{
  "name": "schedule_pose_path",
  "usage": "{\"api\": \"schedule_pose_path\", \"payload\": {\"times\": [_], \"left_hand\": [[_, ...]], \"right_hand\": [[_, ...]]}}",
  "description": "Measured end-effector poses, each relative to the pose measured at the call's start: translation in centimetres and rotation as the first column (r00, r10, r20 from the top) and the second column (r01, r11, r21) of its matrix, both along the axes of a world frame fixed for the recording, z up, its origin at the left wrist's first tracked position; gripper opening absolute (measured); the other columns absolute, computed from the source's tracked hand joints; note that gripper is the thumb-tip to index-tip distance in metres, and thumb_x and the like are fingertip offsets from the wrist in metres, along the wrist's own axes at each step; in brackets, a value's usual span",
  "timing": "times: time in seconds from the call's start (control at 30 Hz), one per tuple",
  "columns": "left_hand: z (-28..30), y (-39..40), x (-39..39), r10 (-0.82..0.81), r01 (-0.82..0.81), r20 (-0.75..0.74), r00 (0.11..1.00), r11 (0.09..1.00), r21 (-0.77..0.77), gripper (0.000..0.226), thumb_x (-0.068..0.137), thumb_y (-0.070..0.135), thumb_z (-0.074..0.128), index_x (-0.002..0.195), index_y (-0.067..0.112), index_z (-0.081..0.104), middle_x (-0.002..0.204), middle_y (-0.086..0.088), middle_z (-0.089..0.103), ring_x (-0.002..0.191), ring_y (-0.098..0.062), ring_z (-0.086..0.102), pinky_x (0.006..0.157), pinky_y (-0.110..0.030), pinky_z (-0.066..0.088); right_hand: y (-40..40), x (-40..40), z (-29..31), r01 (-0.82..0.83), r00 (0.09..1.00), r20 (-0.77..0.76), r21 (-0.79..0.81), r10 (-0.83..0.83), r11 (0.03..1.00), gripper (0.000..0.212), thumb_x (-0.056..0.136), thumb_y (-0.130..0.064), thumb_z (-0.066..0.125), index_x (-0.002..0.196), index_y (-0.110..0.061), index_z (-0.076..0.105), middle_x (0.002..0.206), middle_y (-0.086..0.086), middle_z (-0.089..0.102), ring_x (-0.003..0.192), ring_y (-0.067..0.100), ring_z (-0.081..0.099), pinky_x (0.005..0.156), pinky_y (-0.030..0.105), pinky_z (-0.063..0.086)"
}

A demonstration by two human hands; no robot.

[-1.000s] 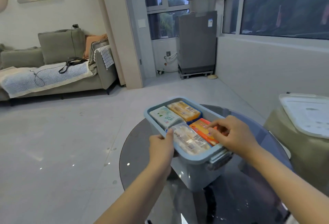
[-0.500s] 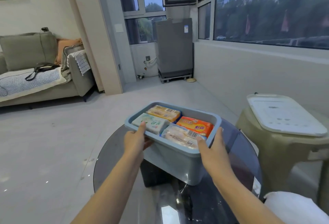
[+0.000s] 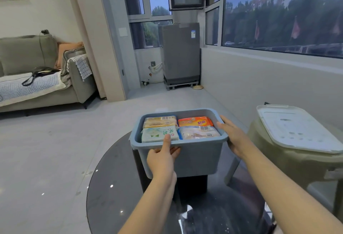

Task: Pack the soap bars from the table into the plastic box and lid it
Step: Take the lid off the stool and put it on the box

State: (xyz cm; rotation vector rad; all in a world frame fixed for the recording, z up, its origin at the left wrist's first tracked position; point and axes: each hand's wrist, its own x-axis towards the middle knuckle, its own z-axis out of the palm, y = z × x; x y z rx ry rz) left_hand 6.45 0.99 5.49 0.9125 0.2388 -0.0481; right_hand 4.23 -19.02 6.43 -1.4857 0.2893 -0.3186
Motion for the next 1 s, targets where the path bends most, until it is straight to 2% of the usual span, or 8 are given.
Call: {"api": "schedule_pose_path", "payload": {"times": [0.17,0.3,0.43,0.6,0.73,0.8,0.87,1.0], "left_hand": [[0.2,-1.5,-0.1,0.050,-0.050,-0.029,0.998,0.999,-0.002,0.018,0.082,0.017,0.071,0.086,0.009,0.055,0.090,-0.010,0.069,0.074,-0.022,0.071,0.047,-0.023,0.057],[0.4,-1.3,-0.4,0.015,-0.014,-0.015,1.000,0.998,0.054,0.018,0.083,0.021,0.070,0.090,0.014,0.055,0.096,-0.008,0.069,0.077,-0.021,0.071,0.051,-0.025,0.059],[0.4,-2.5,-1.8,-0.143,0.141,-0.008,0.990,0.968,0.208,0.028,0.082,0.033,0.070,0.098,0.014,0.056,0.093,-0.007,0.072,0.076,-0.021,0.072,0.051,-0.026,0.059],[0.3,-7.2,-3.3,-0.432,0.431,-0.069,0.899,0.851,0.300,0.022,0.088,0.038,0.062,0.090,0.016,0.059,0.085,-0.006,0.073,0.058,-0.016,0.067,0.049,-0.025,0.056],[-0.7,-11.8,-4.0,-0.558,0.557,-0.091,0.825,0.774,0.302,0.026,0.089,0.037,0.061,0.096,0.012,0.060,0.088,-0.005,0.072,0.066,-0.017,0.067,0.059,-0.028,0.059],[-1.2,-14.1,-4.4,-0.605,0.605,-0.104,0.789,0.736,0.304,0.022,0.090,0.036,0.060,0.091,0.014,0.061,0.085,-0.004,0.071,0.066,-0.016,0.066,0.062,-0.028,0.058],[-1.7,-16.3,-4.7,-0.638,0.638,-0.119,0.761,0.702,0.316,0.018,0.092,0.032,0.057,0.084,0.016,0.060,0.080,-0.002,0.068,0.063,-0.013,0.064,0.059,-0.025,0.057],[-3.1,-19.6,-5.0,-0.645,0.664,-0.181,0.743,0.672,0.328,0.017,0.094,0.027,0.053,0.087,0.013,0.060,0.085,-0.007,0.064,0.065,-0.016,0.063,0.051,-0.021,0.056]], "right_hand": [[-1.9,1.7,-0.2,-0.011,1.000,-0.005,-0.007,0.011,1.000,0.031,0.089,-0.021,0.056,0.118,-0.032,0.060,0.100,-0.002,0.072,0.097,0.021,0.065,0.089,0.037,0.050],[-2.4,1.7,-0.8,0.061,0.996,-0.050,-0.112,-0.067,0.992,0.050,0.089,-0.037,0.056,0.136,-0.024,0.046,0.131,0.002,0.057,0.116,0.021,0.055,0.100,0.038,0.043],[-2.4,0.2,-1.2,0.100,0.991,-0.054,-0.282,-0.120,0.954,0.061,0.088,-0.052,0.048,0.142,-0.027,0.036,0.141,0.001,0.047,0.125,0.019,0.045,0.094,0.029,0.033],[-4.7,-2.7,-2.5,0.165,0.985,0.026,-0.435,-0.171,0.885,0.042,0.091,-0.041,0.049,0.129,-0.022,0.051,0.124,0.001,0.059,0.109,0.010,0.051,0.090,0.026,0.035],[-8.1,-5.0,-3.3,0.208,0.966,0.017,-0.646,-0.259,0.735,0.037,0.089,-0.040,0.053,0.122,-0.023,0.059,0.103,-0.008,0.062,0.107,0.015,0.055,0.093,0.032,0.040],[-10.1,-5.8,-3.7,0.258,0.928,0.026,-0.764,-0.371,0.592,0.034,0.088,-0.039,0.055,0.117,-0.023,0.063,0.108,-0.002,0.067,0.111,0.023,0.054,0.096,0.041,0.041],[-12.2,-6.5,-4.2,0.255,0.867,0.008,-0.866,-0.498,0.430,0.034,0.087,-0.040,0.056,0.116,-0.024,0.063,0.116,0.000,0.066,0.114,0.027,0.051,0.093,0.041,0.036],[-15.3,-7.8,-5.7,0.166,0.793,-0.067,-0.933,-0.606,0.320,0.034,0.086,-0.042,0.058,0.116,-0.027,0.062,0.121,0.000,0.063,0.116,0.026,0.048,0.090,0.038,0.031]]}}
